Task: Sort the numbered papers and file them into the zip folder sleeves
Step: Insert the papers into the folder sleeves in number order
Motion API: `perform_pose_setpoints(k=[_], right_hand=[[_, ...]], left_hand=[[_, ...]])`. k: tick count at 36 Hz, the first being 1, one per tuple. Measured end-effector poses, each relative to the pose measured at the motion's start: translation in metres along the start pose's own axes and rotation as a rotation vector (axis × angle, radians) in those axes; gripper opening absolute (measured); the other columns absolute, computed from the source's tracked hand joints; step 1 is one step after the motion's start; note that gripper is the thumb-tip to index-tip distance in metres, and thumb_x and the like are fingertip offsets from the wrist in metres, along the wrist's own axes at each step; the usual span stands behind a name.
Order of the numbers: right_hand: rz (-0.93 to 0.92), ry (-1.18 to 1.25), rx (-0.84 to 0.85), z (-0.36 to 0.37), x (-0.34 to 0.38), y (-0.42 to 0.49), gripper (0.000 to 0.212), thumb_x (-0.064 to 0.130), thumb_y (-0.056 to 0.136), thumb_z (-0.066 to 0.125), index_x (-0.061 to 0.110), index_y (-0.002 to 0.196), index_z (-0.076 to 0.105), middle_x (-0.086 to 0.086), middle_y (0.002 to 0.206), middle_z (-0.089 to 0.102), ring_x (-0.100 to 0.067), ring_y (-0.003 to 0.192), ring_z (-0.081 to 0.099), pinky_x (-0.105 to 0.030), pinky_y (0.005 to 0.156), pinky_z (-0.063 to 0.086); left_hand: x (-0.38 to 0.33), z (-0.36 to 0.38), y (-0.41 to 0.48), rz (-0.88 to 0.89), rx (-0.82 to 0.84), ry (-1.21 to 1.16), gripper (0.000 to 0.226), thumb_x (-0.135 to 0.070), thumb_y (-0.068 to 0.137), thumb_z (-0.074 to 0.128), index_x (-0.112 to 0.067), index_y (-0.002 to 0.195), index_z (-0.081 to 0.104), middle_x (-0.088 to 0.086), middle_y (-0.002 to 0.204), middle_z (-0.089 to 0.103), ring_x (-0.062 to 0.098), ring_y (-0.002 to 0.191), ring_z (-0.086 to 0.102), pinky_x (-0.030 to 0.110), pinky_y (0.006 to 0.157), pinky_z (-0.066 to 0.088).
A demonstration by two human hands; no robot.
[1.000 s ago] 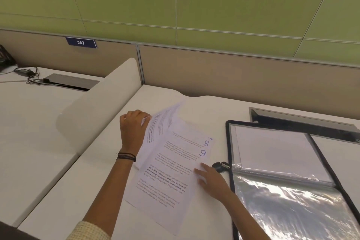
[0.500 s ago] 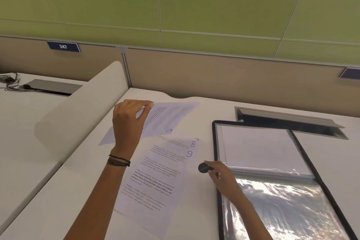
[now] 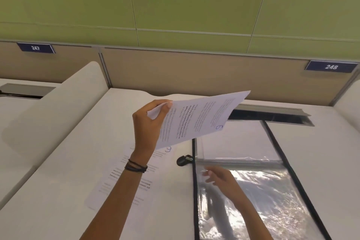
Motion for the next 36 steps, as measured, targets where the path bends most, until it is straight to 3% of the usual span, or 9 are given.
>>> perform_pose_setpoints(k=[4, 8, 13, 16, 21, 24, 27, 31, 36], right_hand=[[0.084, 0.221, 0.033, -0.012, -0.009, -0.015, 0.033, 0.018, 0.091, 0.057, 0.009, 0.123, 0.057, -0.004, 0.103, 0.070, -0.016, 0.083, 0.070, -0.022, 0.064, 0.054], [0.133, 0.413, -0.001, -0.028, -0.016, -0.028, 0.091, 0.063, 0.053, 0.078, 0.013, 0.125, 0.051, -0.003, 0.109, 0.069, -0.022, 0.094, 0.069, -0.029, 0.068, 0.056], [0.145, 0.595, -0.041, -0.050, -0.026, -0.042, 0.078, 0.049, 0.068, 0.076, 0.017, 0.132, 0.044, -0.003, 0.119, 0.065, -0.023, 0.105, 0.065, -0.032, 0.072, 0.056], [0.122, 0.744, -0.091, -0.067, -0.031, -0.048, 0.062, 0.028, 0.078, 0.065, 0.014, 0.134, 0.043, -0.007, 0.117, 0.066, -0.024, 0.104, 0.065, -0.031, 0.076, 0.057], [0.064, 0.750, -0.183, -0.102, -0.029, -0.059, 0.090, 0.058, 0.046, 0.085, 0.016, 0.120, 0.055, -0.007, 0.113, 0.068, -0.021, 0.095, 0.067, -0.024, 0.070, 0.055], [0.041, 0.727, -0.261, -0.124, -0.035, -0.068, 0.088, 0.060, 0.038, 0.087, 0.013, 0.108, 0.063, -0.006, 0.097, 0.071, -0.016, 0.080, 0.068, -0.022, 0.063, 0.054], [0.049, 0.704, -0.320, -0.143, -0.045, -0.077, 0.080, 0.056, 0.044, 0.086, 0.005, 0.102, 0.065, -0.015, 0.094, 0.069, -0.017, 0.077, 0.066, -0.026, 0.063, 0.051], [0.017, 0.600, -0.394, -0.169, -0.052, -0.091, 0.070, 0.063, 0.039, 0.084, 0.015, 0.087, 0.071, -0.010, 0.083, 0.071, -0.017, 0.069, 0.063, -0.027, 0.057, 0.049], [-0.009, 0.478, -0.472, -0.200, -0.062, -0.104, 0.016, 0.013, 0.081, 0.068, 0.002, 0.093, 0.068, -0.015, 0.069, 0.066, -0.020, 0.060, 0.059, -0.022, 0.049, 0.048]], left_hand=[[-0.007, 0.025, -0.014, -0.057, 0.033, -0.093, 0.006, -0.022, 0.089, 0.062, -0.022, 0.089, 0.068, -0.018, 0.081, 0.068, 0.005, 0.074, 0.064, 0.010, 0.061, 0.046], [-0.014, 0.048, -0.027, -0.087, 0.061, -0.142, 0.010, -0.018, 0.089, 0.061, -0.025, 0.086, 0.066, -0.022, 0.079, 0.068, 0.004, 0.072, 0.064, 0.010, 0.061, 0.046], [-0.022, 0.074, -0.041, -0.115, 0.090, -0.201, 0.005, -0.025, 0.089, 0.062, -0.028, 0.086, 0.066, -0.019, 0.082, 0.070, 0.009, 0.073, 0.066, 0.015, 0.062, 0.050], [-0.026, 0.090, -0.048, -0.142, 0.099, -0.227, 0.004, -0.027, 0.087, 0.062, -0.027, 0.086, 0.066, -0.018, 0.081, 0.070, 0.008, 0.072, 0.065, 0.015, 0.062, 0.050], [-0.026, 0.115, -0.060, -0.228, 0.114, -0.285, 0.011, -0.030, 0.085, 0.060, -0.021, 0.087, 0.067, -0.010, 0.079, 0.071, 0.012, 0.071, 0.066, 0.018, 0.062, 0.052], [-0.021, 0.132, -0.069, -0.310, 0.105, -0.336, 0.014, -0.029, 0.085, 0.060, -0.017, 0.090, 0.067, -0.009, 0.078, 0.070, 0.011, 0.072, 0.066, 0.019, 0.062, 0.053], [-0.011, 0.148, -0.079, -0.392, 0.078, -0.345, 0.017, -0.025, 0.088, 0.060, -0.012, 0.096, 0.067, -0.004, 0.082, 0.070, 0.007, 0.072, 0.066, 0.017, 0.061, 0.052], [-0.001, 0.172, -0.094, -0.500, 0.074, -0.347, 0.026, -0.027, 0.090, 0.059, -0.007, 0.105, 0.065, 0.007, 0.091, 0.068, 0.003, 0.069, 0.064, 0.014, 0.058, 0.050], [0.000, 0.201, -0.108, -0.547, 0.105, -0.388, 0.010, -0.021, 0.092, 0.058, -0.014, 0.096, 0.063, 0.003, 0.084, 0.066, 0.004, 0.066, 0.066, 0.016, 0.056, 0.052]])
Point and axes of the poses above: each hand's wrist, its own y-axis towards the middle knuckle, its own z-axis out of the palm, x = y × z, the point moved 5 cm from there along y, towards the middle knuckle
